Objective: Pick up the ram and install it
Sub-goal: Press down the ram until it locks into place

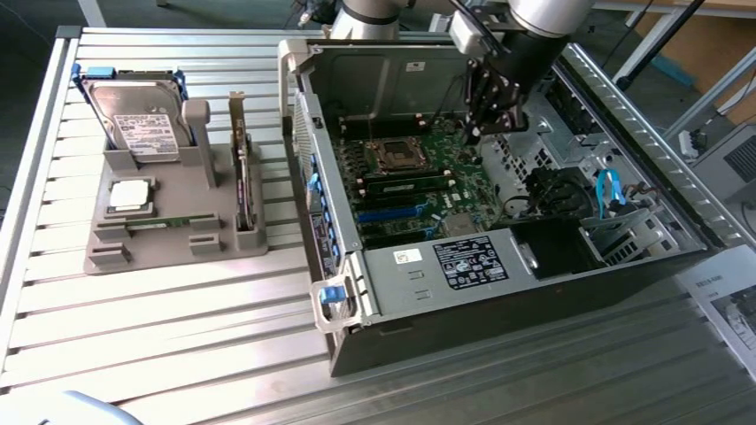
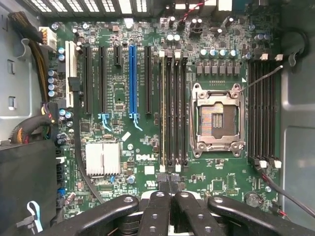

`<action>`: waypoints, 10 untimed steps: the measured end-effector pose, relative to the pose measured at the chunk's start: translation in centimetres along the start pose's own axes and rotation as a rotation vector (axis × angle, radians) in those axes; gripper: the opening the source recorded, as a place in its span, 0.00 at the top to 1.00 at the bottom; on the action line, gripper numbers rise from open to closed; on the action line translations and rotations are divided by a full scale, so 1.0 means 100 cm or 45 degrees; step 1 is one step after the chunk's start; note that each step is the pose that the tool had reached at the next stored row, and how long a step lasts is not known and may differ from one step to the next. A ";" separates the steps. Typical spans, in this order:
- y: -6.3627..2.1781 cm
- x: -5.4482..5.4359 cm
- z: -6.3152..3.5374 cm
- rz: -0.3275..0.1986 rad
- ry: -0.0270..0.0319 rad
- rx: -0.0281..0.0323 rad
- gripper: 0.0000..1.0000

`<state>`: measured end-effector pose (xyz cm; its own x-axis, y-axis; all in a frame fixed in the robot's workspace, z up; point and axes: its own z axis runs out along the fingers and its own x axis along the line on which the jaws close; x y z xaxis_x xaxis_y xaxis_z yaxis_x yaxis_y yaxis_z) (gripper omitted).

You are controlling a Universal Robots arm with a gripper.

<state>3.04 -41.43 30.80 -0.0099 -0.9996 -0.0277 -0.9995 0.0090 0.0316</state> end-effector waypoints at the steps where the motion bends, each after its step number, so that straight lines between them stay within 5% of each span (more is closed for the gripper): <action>1: 0.0000 0.000 0.0010 0.000 -0.0001 0.0005 0.90; 10: -0.0003 0.000 0.0099 0.000 0.0000 0.0047 0.90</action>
<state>3.04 -41.43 29.81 -0.0098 -0.9996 -0.0277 -0.9996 0.0090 0.0279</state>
